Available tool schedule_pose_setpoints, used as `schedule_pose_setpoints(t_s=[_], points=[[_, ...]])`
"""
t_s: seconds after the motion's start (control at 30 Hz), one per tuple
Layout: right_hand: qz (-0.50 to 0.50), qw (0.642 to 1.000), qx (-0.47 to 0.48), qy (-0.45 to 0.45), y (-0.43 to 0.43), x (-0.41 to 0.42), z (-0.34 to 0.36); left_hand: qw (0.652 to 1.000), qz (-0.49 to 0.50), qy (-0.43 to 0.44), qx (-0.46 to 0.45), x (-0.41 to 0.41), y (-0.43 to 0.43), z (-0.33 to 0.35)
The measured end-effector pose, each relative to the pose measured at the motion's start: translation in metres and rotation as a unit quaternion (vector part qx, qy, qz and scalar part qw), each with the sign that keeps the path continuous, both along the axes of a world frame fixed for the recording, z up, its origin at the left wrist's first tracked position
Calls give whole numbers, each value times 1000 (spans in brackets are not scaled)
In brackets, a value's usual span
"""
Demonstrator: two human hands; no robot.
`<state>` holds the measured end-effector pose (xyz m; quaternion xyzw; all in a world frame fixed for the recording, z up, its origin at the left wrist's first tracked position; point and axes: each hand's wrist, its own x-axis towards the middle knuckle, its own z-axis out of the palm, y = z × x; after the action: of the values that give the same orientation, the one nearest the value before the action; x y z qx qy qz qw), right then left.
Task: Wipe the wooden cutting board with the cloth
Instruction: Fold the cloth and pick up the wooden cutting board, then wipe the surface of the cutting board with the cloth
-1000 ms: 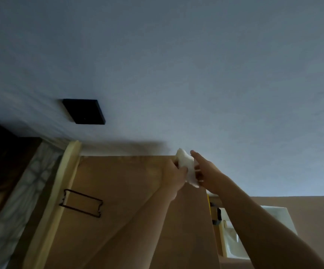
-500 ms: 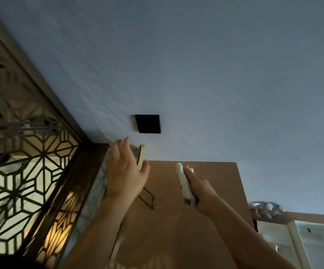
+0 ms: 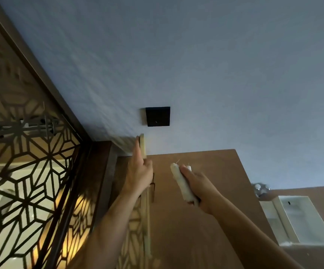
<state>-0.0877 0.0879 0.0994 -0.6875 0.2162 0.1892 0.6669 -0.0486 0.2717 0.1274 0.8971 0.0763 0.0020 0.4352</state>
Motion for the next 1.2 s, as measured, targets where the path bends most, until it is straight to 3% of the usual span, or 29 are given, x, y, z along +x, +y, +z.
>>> schedule_pose_setpoints(t_s=[0.13,0.27,0.43,0.53,0.7,1.0,1.07,1.2], points=[[14,999,-27,-26,26,-22,11,993,9,-13,-113,-5,18,-7],[9,999,-32,-24,62,-47,17,965,42,-2,-260,-16,21,-20],[60,978,-188,-72,108,-60,1,933,93,-21,-348,-24,31,-49],[82,958,-253,-107,111,-67,-16,955,101,-26,-279,-19,38,-56],[52,949,-310,-31,69,-80,-70,966,110,-33,-232,-18,41,-70],[9,903,-426,55,-23,-92,-135,920,129,-23,-370,-13,53,-87],[-9,903,-429,27,-15,-88,-124,914,130,-22,-383,-13,52,-87],[18,942,-321,-99,71,-84,-77,925,127,-46,-355,-15,55,-88]])
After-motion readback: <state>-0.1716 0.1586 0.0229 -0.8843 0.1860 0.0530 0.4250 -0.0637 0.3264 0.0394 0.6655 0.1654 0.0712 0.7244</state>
